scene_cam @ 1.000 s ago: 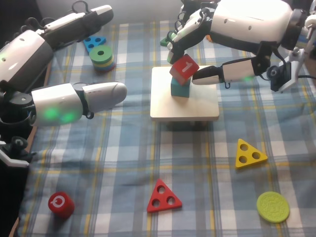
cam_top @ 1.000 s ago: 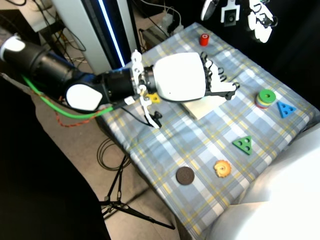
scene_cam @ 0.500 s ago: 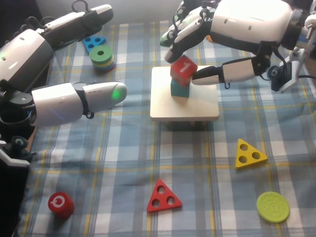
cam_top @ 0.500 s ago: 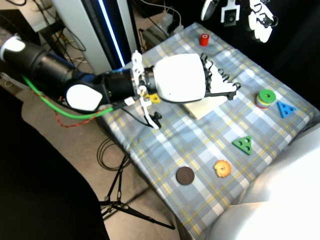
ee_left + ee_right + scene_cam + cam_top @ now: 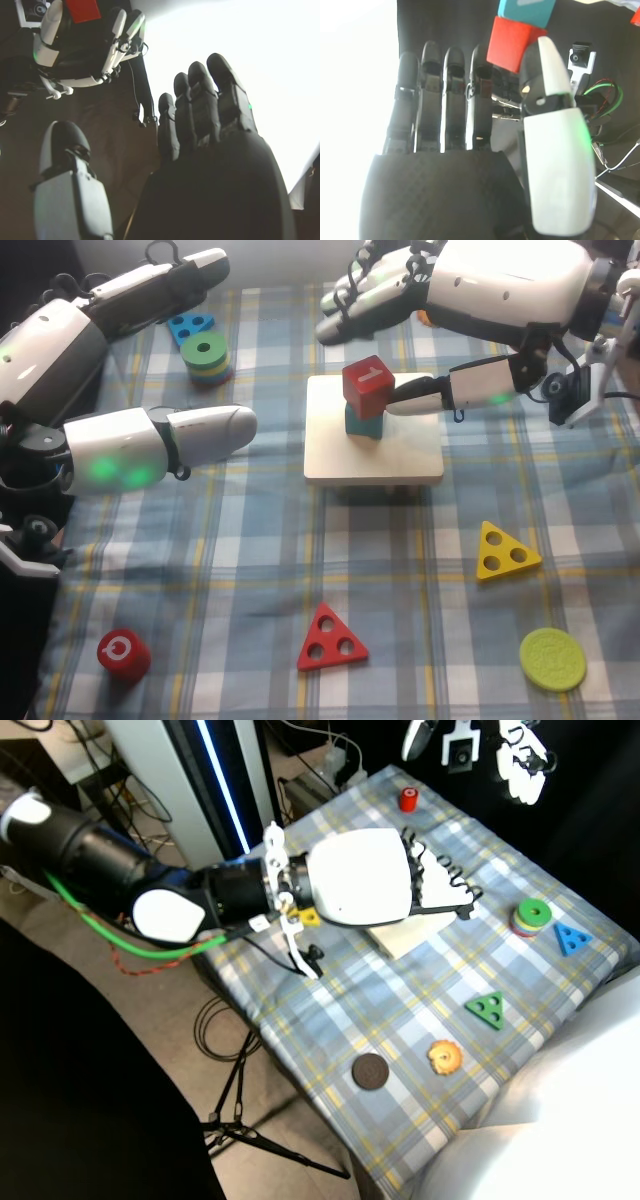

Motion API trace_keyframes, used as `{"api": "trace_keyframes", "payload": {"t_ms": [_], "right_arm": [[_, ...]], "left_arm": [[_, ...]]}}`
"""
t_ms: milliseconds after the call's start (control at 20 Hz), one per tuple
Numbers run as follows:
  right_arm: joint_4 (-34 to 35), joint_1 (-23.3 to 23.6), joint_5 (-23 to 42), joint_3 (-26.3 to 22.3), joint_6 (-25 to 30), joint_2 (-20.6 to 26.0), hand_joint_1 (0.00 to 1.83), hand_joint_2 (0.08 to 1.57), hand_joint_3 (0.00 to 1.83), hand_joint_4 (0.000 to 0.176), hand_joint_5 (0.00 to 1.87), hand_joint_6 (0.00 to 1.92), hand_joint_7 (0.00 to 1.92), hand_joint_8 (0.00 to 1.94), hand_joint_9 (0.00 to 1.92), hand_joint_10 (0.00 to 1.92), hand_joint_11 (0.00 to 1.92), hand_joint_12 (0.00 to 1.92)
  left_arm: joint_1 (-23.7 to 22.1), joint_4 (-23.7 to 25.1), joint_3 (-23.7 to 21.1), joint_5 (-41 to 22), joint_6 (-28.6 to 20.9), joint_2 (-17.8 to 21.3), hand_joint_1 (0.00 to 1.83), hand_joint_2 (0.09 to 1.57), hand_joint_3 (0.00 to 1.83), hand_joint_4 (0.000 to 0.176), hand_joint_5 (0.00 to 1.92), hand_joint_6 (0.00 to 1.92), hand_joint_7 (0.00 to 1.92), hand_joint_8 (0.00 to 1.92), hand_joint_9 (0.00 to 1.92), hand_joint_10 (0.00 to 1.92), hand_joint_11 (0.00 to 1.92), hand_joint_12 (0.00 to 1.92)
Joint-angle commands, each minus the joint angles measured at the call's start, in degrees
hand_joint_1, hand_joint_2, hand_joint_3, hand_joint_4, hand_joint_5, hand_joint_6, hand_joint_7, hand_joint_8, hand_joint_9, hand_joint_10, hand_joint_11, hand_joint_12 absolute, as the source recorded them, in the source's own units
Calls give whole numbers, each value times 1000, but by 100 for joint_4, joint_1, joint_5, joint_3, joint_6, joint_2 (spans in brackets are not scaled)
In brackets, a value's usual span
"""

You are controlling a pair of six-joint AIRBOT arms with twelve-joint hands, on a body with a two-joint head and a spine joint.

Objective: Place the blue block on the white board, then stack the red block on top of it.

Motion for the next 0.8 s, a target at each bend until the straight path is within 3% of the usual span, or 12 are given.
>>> {"api": "trace_keyframes", "payload": {"t_ms": [0,100,150,200,250,400,450,500,550,600,700,750], "right_arm": [[342,92,701,-52,26,27,915,988,0,7,222,0,280,0,258,2,0,526],[595,51,980,-194,24,199,741,949,0,91,10,0,27,0,24,0,0,116],[795,-85,1195,-294,17,381,691,948,0,118,1,0,5,0,4,0,0,22],[1226,-363,1610,-441,-87,593,632,940,0,164,0,0,0,0,0,0,0,4],[1698,-685,2076,-644,-272,855,607,934,0,174,0,0,0,0,0,0,0,0],[2512,-1279,3080,-1054,-604,1234,595,987,17,176,0,0,0,0,0,0,0,0],[2776,-1493,3458,-1209,-745,1348,635,1040,11,176,0,0,0,0,0,0,0,0],[2961,-1664,3731,-1319,-877,1436,584,1115,11,137,0,0,60,6,33,5,0,0],[3244,-1912,4222,-1498,-1097,1560,569,1155,15,141,0,0,88,9,51,7,0,0],[3463,-2135,4664,-1651,-1250,1678,467,1164,5,78,45,2,229,10,292,30,214,122],[3669,-2334,5203,-1814,-1418,1786,402,1116,14,83,8,0,218,2,329,13,164,296],[3715,-2389,5441,-1901,-1529,1831,415,1124,0,89,1,0,204,3,333,2,51,539]], "left_arm": [[-46,137,4,-755,-139,8,669,946,0,108,318,0,324,0,293,2,0,637],[20,187,62,-889,-539,60,643,952,0,112,278,0,318,3,279,2,0,563],[67,236,121,-977,-861,87,608,955,1,113,275,0,326,3,282,2,0,596],[133,335,212,-1093,-1391,133,602,955,1,106,264,0,306,0,258,0,0,576],[210,490,354,-1211,-2101,170,675,947,0,108,258,0,270,0,209,0,0,445],[411,697,671,-1686,-3506,174,637,936,1,109,131,0,193,0,132,1,0,396],[497,711,702,-1975,-3772,176,660,940,2,89,138,5,208,6,144,5,0,394],[548,718,706,-2213,-3911,184,634,945,2,130,63,0,171,1,121,1,0,332],[588,751,719,-2555,-4105,186,609,942,0,167,12,0,172,1,132,3,0,361],[624,786,757,-2861,-4336,186,391,1029,15,64,0,0,355,9,329,7,5,820],[693,811,860,-3260,-4808,160,261,1062,18,49,0,0,305,3,324,1,0,870],[750,812,960,-3433,-5144,99,230,1078,12,66,43,8,255,2,309,0,0,843]]}}
